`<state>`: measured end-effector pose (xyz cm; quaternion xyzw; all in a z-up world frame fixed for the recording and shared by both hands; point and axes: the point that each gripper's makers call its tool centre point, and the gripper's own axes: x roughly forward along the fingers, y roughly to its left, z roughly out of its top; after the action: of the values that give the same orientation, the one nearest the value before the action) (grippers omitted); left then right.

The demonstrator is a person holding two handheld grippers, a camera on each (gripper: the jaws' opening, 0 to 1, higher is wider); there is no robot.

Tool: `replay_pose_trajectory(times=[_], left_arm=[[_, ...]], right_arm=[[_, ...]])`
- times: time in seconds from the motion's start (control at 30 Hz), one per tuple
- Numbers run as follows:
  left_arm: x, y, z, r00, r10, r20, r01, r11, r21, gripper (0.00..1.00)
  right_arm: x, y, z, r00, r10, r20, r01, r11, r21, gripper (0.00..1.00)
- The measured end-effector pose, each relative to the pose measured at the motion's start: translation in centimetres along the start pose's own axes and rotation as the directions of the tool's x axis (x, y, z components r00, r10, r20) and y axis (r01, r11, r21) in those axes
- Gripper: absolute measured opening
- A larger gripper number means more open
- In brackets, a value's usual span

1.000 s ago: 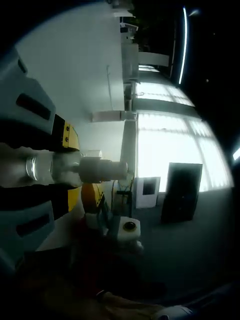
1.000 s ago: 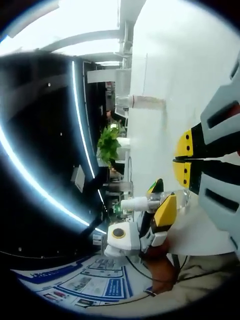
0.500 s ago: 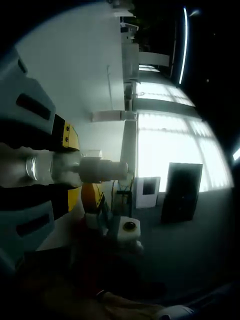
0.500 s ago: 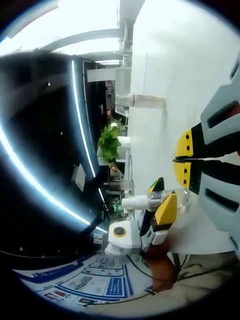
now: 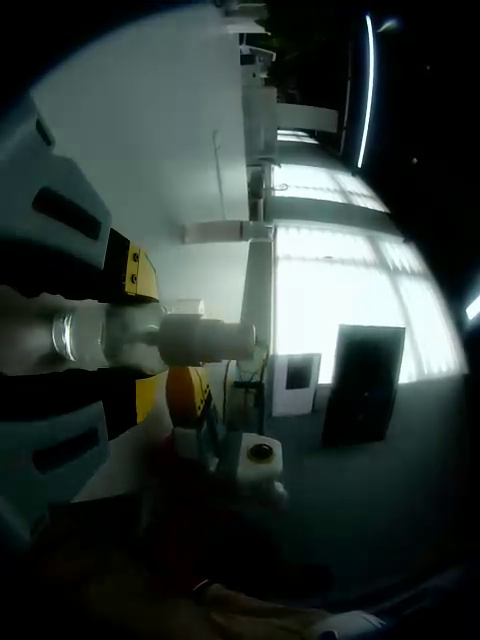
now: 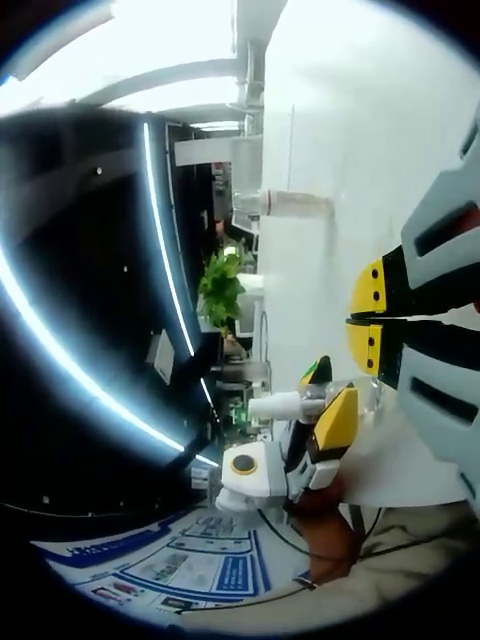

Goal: Clamp pump bottle remove cover press pump head put on cover

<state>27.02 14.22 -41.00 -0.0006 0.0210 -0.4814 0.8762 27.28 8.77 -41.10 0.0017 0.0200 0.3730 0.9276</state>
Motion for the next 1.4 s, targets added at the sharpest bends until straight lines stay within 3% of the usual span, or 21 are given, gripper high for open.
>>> replay_pose_trajectory(times=[0.33,0.67,1.4], left_arm=[[0.0,-0.1,0.0,1.0,-0.002,0.0,0.002,1.0,-0.001,0.16],[0.0,-0.1,0.0,1.0,-0.004,0.0,0.004,1.0,0.001,0.16],[0.0,-0.1,0.0,1.0,-0.004,0.0,0.004,1.0,-0.004,0.16]], right_arm=[[0.1,0.6,0.3,1.0,0.006,-0.029,-0.006,1.0,-0.008,0.0],[-0.5,0.4,4.0,1.0,0.012,-0.002,-0.012,0.994,-0.108,0.0],[0.2,2.4,6.5,0.99,0.08,-0.119,-0.11,0.956,-0.273,0.0]])
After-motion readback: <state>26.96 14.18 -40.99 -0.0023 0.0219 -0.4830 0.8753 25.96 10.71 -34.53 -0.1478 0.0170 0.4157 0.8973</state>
